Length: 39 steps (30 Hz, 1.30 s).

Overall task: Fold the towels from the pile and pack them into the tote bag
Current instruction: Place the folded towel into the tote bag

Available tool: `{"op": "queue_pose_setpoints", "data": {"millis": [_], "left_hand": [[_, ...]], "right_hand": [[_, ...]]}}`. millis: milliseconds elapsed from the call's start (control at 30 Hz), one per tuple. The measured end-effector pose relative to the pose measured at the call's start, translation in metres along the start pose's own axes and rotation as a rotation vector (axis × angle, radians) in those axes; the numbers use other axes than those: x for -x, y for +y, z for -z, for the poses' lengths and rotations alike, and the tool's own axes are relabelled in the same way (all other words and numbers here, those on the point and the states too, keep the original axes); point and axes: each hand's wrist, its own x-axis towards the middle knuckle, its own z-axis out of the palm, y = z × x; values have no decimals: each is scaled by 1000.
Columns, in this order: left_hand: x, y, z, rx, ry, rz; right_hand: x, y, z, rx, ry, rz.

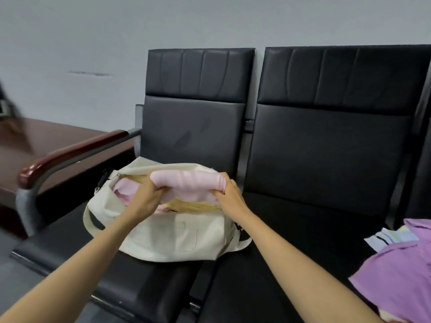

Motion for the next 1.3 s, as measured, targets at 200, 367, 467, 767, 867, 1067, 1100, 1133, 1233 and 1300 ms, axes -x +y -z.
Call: {"op": "queue_pose_setpoints", "data": {"millis": [200, 367, 467, 767, 867, 1067, 1100, 1133, 1233, 1300], "left_hand": [[11, -35, -12, -191, 9, 90], [9, -38, -10, -280, -161, 174], [8, -41, -7, -245, -255, 166], [3, -14, 15, -195, -200, 119], [0, 2, 25, -102, -70, 128], [3, -5, 29, -94, 25, 132], [4, -4, 27, -73, 25, 137], [3, -3, 24, -49, 19, 131], [-5, -5, 16, -21, -46, 136], [-14, -9, 12, -81, -118, 160]], "right_hand": [[0, 23, -28, 15, -103, 23], [7, 25, -27, 108, -141, 67], [15, 21, -24, 152, -182, 88], [25, 16, -20, 84, -126, 101], [19, 3, -21, -86, -113, 89], [11, -2, -20, -3, -91, 151], [10, -3, -15, 5, -72, 172], [9, -6, -9, 36, -54, 181], [6, -8, 7, 174, -52, 144], [4, -9, 13, 210, -156, 19]]}}
